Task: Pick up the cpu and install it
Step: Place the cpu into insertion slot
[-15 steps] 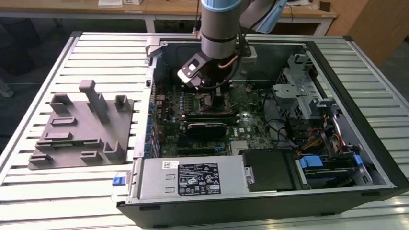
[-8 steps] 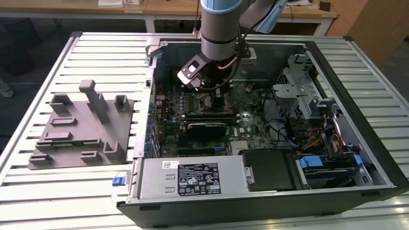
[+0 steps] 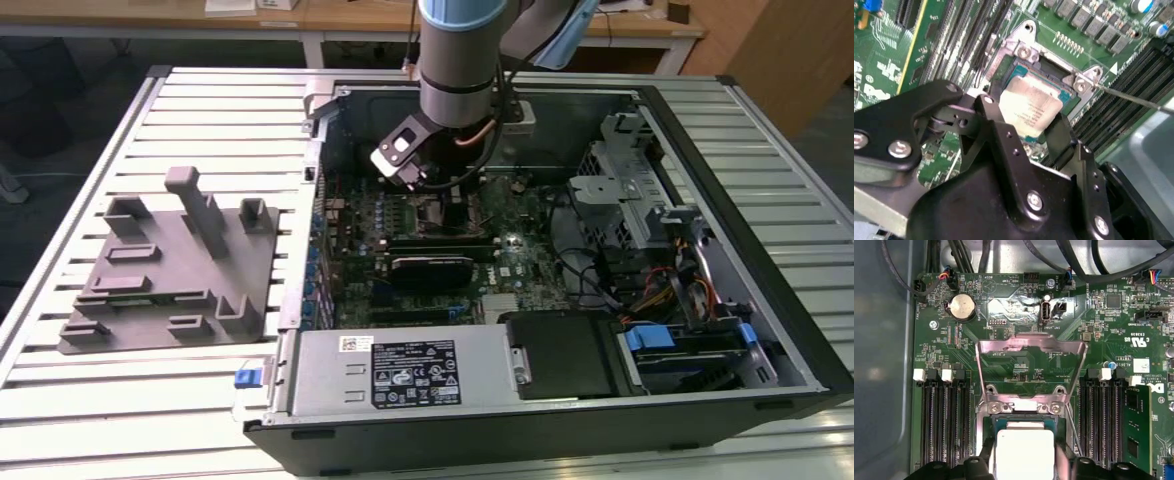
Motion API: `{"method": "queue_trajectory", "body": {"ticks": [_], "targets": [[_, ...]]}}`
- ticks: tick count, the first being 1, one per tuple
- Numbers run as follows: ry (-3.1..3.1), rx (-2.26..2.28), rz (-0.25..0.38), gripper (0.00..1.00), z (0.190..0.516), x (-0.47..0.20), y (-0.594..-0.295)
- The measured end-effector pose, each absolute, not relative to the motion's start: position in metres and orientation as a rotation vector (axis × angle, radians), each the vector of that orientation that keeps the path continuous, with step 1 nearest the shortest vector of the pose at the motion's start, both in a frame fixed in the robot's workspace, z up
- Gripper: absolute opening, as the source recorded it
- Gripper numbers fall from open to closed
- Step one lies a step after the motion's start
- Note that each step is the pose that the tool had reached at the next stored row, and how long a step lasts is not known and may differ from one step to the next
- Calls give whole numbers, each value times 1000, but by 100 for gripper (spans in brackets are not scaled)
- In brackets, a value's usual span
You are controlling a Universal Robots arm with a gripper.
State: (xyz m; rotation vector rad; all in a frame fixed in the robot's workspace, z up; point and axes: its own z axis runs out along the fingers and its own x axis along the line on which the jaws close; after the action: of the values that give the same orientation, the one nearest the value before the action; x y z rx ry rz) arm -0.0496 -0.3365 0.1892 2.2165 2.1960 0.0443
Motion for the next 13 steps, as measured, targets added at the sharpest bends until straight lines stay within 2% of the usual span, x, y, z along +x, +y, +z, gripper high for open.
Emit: {"method": "queue_trajectory", "body": {"ticks": [1, 9, 10, 11, 12, 13], "targets": [[2196, 2217, 44, 61, 189, -50, -337], [2196, 2216, 43, 61, 198, -50, -337], [2196, 2216, 43, 60, 199, -50, -337], [2196, 2216, 43, 53, 201, -50, -337], [2196, 2216, 43, 53, 203, -50, -337], [2196, 2216, 43, 47, 204, -50, -337]]}}
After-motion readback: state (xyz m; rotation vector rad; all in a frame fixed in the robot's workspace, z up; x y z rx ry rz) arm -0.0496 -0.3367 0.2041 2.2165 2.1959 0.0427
